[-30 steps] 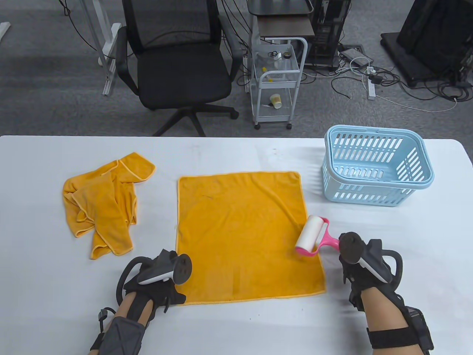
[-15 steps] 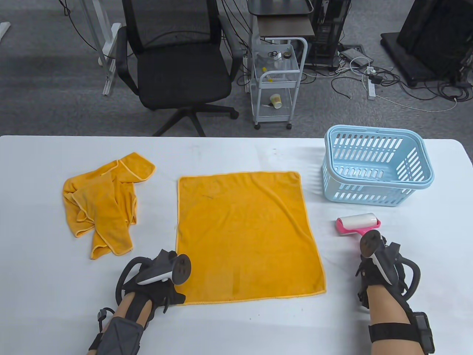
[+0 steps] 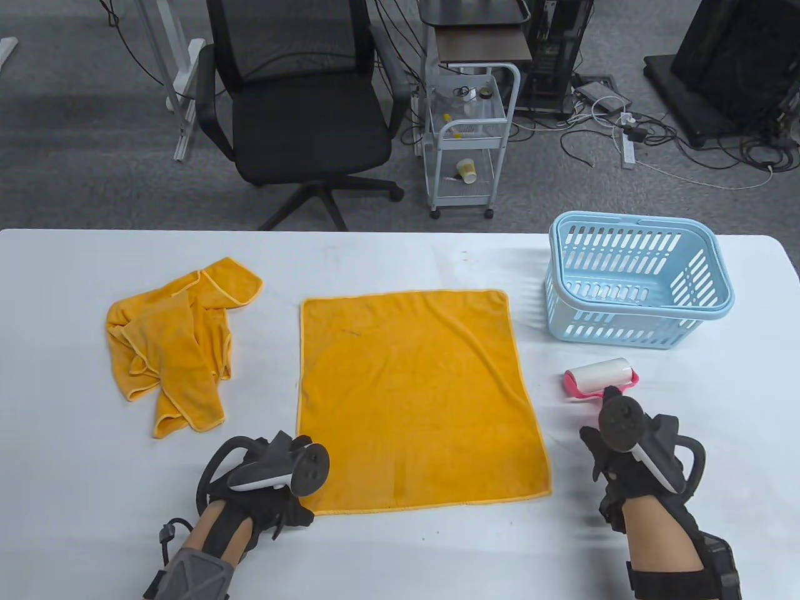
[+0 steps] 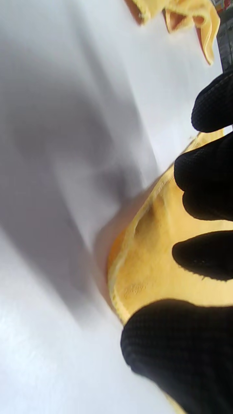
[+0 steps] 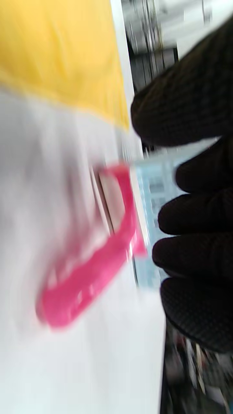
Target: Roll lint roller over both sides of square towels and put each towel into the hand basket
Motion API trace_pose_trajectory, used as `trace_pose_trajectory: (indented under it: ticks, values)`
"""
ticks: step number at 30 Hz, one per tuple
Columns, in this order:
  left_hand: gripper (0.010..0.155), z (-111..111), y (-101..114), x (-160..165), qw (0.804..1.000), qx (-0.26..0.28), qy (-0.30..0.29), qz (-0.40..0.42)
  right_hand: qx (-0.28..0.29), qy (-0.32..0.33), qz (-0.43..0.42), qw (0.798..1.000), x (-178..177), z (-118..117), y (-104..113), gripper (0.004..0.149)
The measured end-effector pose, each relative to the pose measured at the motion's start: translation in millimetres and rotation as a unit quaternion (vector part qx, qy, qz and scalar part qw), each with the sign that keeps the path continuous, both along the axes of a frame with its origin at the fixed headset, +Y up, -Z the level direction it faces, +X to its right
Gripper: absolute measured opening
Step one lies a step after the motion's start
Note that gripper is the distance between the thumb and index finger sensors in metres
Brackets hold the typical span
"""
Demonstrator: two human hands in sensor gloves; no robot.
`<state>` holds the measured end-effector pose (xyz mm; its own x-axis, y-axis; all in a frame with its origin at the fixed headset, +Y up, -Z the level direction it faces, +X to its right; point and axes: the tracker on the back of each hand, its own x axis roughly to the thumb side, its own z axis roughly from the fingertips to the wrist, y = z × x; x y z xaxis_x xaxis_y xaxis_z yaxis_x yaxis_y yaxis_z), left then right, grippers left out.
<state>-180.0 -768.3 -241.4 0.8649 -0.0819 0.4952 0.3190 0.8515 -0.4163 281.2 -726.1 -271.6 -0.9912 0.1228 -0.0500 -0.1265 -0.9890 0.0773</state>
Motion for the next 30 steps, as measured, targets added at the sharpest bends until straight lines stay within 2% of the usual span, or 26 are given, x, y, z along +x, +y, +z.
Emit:
trace_pose_trajectory:
  ticks: [2, 5, 8, 10, 11, 12, 16, 20, 22, 23, 24, 29, 30]
  values:
    - [0.067, 2, -4, 4, 1.0, -0.001, -0.009, -0.021, -0.085, 0.115, -0.024, 0.989, -24, 3, -4, 0.056]
    - [0.063, 5, -11, 8, 0.998, -0.002, -0.023, -0.056, -0.171, 0.159, 0.015, 0.972, -46, 4, -20, 0.054]
    - [0.057, 7, -12, 11, 0.996, 0.025, -0.031, -0.078, -0.205, 0.183, 0.088, 0.957, -67, 4, -43, 0.065]
    - [0.053, 6, -13, 13, 0.996, 0.031, -0.031, -0.078, -0.205, 0.182, 0.136, 0.952, -74, 6, -49, 0.07]
    - [0.05, 7, -13, 14, 0.996, 0.035, -0.031, -0.079, -0.191, 0.186, 0.159, 0.951, -78, 7, -52, 0.068]
    - [0.045, 7, -13, 15, 0.995, 0.042, -0.033, -0.081, -0.18, 0.186, 0.176, 0.95, -80, 7, -55, 0.06]
    - [0.036, 6, -11, 15, 0.995, 0.05, -0.031, -0.075, -0.169, 0.181, 0.157, 0.956, -79, 5, -55, 0.043]
    - [0.031, 0, -4, 6, 0.998, 0.032, -0.006, -0.044, -0.189, 0.177, 0.118, 0.959, -72, 1, -53, 0.041]
    - [0.031, -3, 8, 0, 0.999, 0.041, 0.008, -0.011, -0.195, 0.172, 0.079, 0.962, -64, -2, -46, 0.041]
    - [0.031, -4, 20, -5, 0.998, 0.059, 0.02, 0.011, -0.185, 0.165, 0.028, 0.968, -54, -3, -34, 0.041]
    - [0.031, -4, 30, -8, 0.997, 0.076, 0.025, 0.025, -0.178, 0.163, 0.013, 0.97, -51, -3, -30, 0.041]
    - [0.033, 9, 118, -28, 0.981, 0.167, 0.049, 0.084, -0.083, 0.157, -0.036, 0.983, -30, 3, 43, 0.041]
    - [0.033, 15, 141, -31, 0.976, 0.191, 0.05, 0.091, -0.056, 0.164, -0.058, 0.983, -26, 8, 68, 0.041]
